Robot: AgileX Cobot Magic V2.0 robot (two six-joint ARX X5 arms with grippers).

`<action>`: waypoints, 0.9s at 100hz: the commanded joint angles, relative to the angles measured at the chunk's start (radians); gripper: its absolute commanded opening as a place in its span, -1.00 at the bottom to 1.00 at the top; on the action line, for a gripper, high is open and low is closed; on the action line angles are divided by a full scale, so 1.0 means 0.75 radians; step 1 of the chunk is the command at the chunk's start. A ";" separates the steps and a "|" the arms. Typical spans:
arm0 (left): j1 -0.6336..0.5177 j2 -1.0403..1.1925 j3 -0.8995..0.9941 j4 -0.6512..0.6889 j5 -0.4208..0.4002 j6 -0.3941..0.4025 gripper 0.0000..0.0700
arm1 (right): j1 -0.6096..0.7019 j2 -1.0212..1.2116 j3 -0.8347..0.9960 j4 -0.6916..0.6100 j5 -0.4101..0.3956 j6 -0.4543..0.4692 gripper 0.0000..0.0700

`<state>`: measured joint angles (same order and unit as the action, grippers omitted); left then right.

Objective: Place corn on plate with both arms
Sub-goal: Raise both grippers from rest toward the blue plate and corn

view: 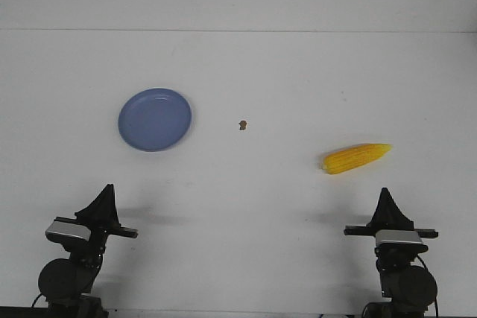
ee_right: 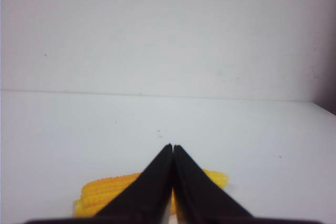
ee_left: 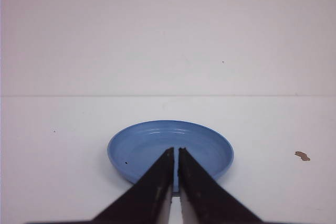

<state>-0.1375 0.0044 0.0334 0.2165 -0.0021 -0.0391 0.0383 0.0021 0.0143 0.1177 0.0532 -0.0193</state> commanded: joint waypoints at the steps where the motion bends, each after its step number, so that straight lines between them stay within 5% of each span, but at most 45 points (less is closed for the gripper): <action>1: 0.001 -0.002 -0.026 0.014 -0.003 0.002 -0.97 | -0.001 -0.001 -0.003 0.015 0.000 -0.004 -1.00; 75: 0.001 -0.002 -0.012 0.011 -0.003 0.000 -0.97 | -0.001 -0.001 -0.002 0.058 0.000 0.000 -1.00; 90: 0.001 0.012 0.102 -0.096 -0.003 -0.100 -0.97 | 0.002 -0.001 0.052 0.049 0.000 0.037 -1.00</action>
<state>-0.1375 0.0078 0.0536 0.1440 -0.0017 -0.0570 0.0383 0.0021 0.0216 0.1703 0.0532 -0.0170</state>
